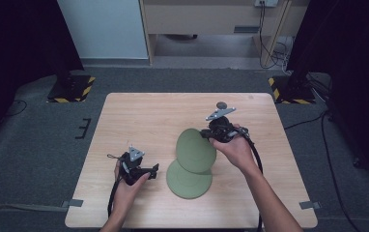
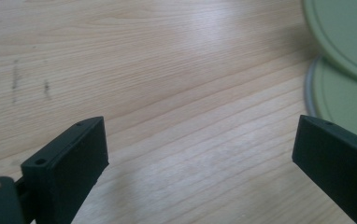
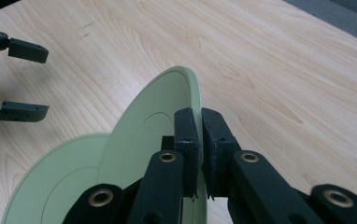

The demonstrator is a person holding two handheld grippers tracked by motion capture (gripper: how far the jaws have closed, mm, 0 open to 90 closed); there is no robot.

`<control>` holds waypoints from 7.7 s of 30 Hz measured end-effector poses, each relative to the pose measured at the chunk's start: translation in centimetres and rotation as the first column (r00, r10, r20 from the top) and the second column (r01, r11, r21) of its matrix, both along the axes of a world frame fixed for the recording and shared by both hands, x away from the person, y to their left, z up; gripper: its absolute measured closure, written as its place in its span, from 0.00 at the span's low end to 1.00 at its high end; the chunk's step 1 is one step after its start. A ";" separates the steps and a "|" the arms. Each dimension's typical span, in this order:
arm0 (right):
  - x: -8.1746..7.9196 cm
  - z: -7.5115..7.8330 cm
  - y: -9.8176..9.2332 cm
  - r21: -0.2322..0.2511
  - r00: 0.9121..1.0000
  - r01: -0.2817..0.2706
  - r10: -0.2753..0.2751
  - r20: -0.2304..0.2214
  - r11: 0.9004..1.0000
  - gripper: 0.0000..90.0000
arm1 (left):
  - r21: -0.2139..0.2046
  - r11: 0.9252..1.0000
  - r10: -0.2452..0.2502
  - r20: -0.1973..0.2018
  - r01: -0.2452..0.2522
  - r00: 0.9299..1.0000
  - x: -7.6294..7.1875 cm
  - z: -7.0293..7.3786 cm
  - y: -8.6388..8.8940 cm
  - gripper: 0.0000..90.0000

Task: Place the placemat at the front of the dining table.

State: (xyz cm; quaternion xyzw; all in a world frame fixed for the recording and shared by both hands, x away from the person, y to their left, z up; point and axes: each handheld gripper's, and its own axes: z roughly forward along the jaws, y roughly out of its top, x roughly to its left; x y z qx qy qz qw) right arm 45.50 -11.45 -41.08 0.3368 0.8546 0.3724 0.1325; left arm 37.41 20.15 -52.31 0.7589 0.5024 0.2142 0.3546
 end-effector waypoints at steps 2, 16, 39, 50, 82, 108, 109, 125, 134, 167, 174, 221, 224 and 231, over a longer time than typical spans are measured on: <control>0.2 0.3 0.0 0.006 1.000 0.002 -0.002 0.006 1.000 0.96 | -0.001 1.000 0.018 -0.005 -0.018 1.000 0.1 0.0 0.5 0.03; 1.3 2.0 1.0 0.035 0.999 -0.026 0.025 0.019 0.999 0.96 | 0.016 0.997 0.081 -0.041 -0.081 0.996 0.8 -0.9 2.5 0.04; 4.6 4.0 1.7 0.049 0.997 0.063 -0.066 0.051 0.997 0.96 | 0.058 0.994 0.093 -0.053 -0.090 0.994 1.2 -1.3 2.5 0.03; 5.6 4.0 1.8 0.044 0.993 0.105 -0.108 0.057 0.993 0.96 | 0.061 0.993 0.100 -0.054 -0.096 0.994 1.2 -1.3 2.4 0.02; 8.9 4.2 3.4 0.012 0.985 0.164 -0.164 0.056 0.986 0.96 | 0.062 0.993 0.106 -0.059 -0.102 0.993 1.4 -1.4 2.1 0.00; 11.0 1.7 8.6 0.006 0.987 0.152 -0.152 0.042 0.988 0.96 | 0.064 0.993 0.105 -0.057 -0.102 0.993 1.4 -1.4 2.1 0.00; 11.4 1.5 8.1 0.008 0.985 0.168 -0.168 0.038 0.986 0.96 | 0.064 0.993 0.105 -0.057 -0.102 0.993 1.4 -1.4 2.0 0.00; 12.7 1.3 5.0 0.007 0.974 0.221 -0.221 0.045 0.975 0.96 | 0.062 0.993 0.108 -0.059 -0.104 0.992 1.5 -1.4 2.0 0.00; 13.5 0.6 3.6 0.007 0.970 0.240 -0.240 0.034 0.971 0.96 | 0.063 0.992 0.109 -0.058 -0.105 0.992 1.5 -1.4 2.0 0.00; 15.4 -3.1 -0.6 -0.007 0.963 0.270 -0.270 -0.020 0.963 0.95 | 0.064 0.992 0.109 -0.062 -0.105 0.992 1.6 -1.4 1.9 0.00; 15.4 -4.0 -1.2 -0.018 0.959 0.281 -0.281 -0.032 0.960 0.96 | 0.065 0.992 0.108 -0.062 -0.104 0.992 1.6 -1.4 1.9 0.00; 14.0 -7.6 -5.9 -0.042 0.926 0.364 -0.366 -0.088 0.930 0.95 | 0.066 0.992 0.115 -0.057 -0.111 0.992 1.5 -1.4 1.8 0.00; 14.0 -7.8 -6.2 -0.043 0.923 0.372 -0.374 -0.089 0.927 0.95 | 0.066 0.992 0.116 -0.057 -0.112 0.992 1.5 -1.4 1.8 0.00; 14.0 -8.0 -6.6 -0.045 0.917 0.383 -0.386 -0.101 0.923 0.94 | 0.066 0.991 0.117 -0.057 -0.113 0.991 1.5 -1.4 1.7 0.00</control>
